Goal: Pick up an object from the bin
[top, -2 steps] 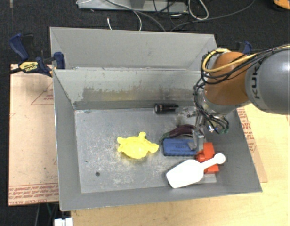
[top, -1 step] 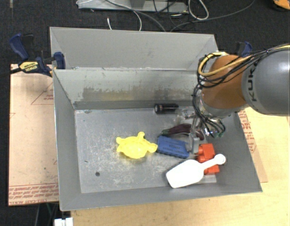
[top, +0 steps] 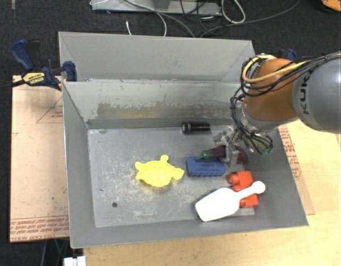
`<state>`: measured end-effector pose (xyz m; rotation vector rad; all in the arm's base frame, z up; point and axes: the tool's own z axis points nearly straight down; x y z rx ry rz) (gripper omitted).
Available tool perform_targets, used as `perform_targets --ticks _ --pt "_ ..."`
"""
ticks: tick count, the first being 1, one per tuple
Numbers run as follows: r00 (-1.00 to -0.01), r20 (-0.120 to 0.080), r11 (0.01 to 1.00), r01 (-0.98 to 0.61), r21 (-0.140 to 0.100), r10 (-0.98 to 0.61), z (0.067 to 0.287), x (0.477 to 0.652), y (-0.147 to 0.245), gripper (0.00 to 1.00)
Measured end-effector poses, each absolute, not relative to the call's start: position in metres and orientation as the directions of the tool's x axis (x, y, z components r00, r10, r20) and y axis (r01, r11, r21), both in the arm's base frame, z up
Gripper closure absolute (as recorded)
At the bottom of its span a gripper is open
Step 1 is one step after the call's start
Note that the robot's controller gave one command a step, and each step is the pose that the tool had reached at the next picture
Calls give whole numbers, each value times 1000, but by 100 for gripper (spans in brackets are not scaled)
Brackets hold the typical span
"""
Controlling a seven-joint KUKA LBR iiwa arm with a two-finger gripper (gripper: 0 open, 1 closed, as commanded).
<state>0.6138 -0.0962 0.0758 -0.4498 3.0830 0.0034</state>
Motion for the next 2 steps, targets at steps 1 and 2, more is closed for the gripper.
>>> perform_targets --ticks 1,2 --pt "-958 -26 958 -286 -1 -286 76 614 -96 100" --pt "-958 -27 959 -284 -1 -284 83 614 -96 100"
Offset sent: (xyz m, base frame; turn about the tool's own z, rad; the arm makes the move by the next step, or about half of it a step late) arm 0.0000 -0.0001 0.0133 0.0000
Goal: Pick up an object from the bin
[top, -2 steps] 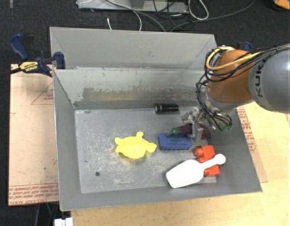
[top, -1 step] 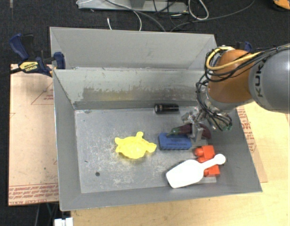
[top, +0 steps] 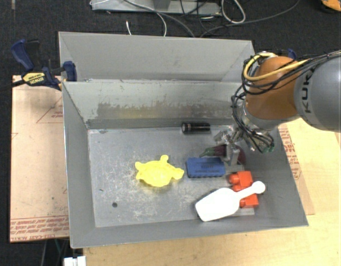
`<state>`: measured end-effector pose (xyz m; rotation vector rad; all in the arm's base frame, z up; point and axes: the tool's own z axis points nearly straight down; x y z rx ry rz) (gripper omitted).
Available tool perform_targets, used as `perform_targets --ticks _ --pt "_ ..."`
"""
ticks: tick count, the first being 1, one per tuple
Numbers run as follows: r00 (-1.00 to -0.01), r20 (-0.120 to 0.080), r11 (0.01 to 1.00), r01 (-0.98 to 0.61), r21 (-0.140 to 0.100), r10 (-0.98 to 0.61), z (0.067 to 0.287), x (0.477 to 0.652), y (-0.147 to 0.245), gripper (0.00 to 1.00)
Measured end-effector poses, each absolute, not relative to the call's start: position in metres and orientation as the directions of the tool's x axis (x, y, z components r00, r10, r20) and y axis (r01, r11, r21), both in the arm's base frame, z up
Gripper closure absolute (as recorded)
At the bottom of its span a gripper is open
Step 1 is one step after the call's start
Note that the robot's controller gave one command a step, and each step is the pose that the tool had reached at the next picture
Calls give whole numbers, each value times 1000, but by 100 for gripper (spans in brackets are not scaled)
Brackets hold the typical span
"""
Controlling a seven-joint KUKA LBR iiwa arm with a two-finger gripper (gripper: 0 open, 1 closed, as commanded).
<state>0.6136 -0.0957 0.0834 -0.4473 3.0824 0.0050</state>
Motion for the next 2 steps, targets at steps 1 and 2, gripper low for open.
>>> perform_targets --ticks 1,2 --pt "-959 -20 959 -284 3 -283 115 612 -95 100" --pt "-959 -26 959 -284 0 -283 150 613 -95 100"
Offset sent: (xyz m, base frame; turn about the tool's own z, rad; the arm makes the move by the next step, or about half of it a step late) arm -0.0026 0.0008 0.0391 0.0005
